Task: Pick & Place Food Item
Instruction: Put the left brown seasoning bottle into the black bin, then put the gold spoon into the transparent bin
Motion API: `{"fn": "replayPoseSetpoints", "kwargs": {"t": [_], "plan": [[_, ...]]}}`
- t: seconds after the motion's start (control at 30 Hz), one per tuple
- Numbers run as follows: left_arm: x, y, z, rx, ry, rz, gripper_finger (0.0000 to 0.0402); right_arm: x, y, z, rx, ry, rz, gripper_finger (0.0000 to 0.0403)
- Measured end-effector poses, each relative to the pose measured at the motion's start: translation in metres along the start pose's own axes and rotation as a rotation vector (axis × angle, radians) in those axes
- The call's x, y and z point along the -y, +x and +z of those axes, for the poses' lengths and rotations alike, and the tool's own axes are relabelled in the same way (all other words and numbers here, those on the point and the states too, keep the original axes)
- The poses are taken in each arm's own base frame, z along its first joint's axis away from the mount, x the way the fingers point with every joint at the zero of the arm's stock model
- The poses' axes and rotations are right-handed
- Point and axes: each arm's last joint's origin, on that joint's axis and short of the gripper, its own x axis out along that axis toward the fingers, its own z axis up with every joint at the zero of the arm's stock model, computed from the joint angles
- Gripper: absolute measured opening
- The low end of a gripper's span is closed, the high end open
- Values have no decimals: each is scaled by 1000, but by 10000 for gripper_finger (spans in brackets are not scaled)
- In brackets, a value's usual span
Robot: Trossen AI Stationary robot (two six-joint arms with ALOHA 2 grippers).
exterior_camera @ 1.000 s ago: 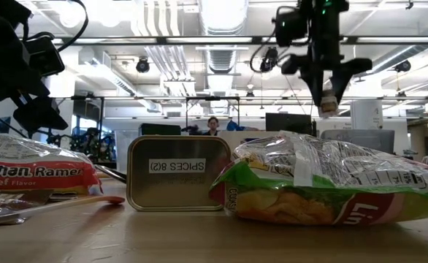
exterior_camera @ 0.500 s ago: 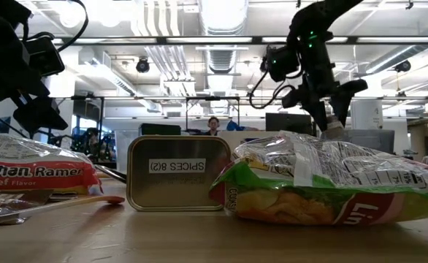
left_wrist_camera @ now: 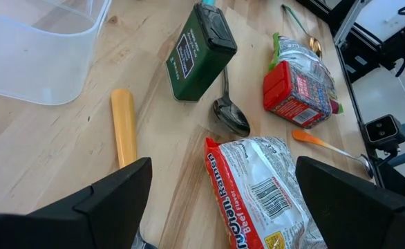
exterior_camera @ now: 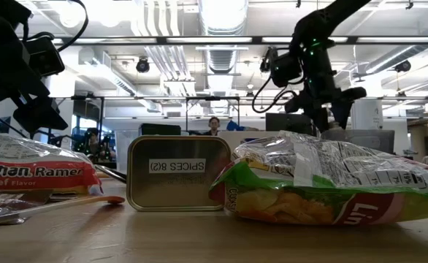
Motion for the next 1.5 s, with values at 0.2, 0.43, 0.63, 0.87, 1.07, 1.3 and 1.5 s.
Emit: {"fn": "replayPoseSetpoints", "kwargs": {"t": [0.2,0.43,0.63,0.87,1.07,1.3,1.5], "plan": [[0,0,0,0,0,0,363,-1,17,2,7,5,56,182],[0,0,0,0,0,0,363,-4,31,4,39,39,119,182],[0,0,0,0,0,0,363,-10,37,8,80,82,214,182],[0,0,0,0,0,0,363,-12,39,10,98,91,240,182],[0,0,0,0,0,0,363,-13,38,11,112,97,254,196],[0,0,0,0,0,0,363,-13,38,11,114,90,255,218],[0,0,0,0,0,0,363,-14,38,11,117,55,253,221]]}}
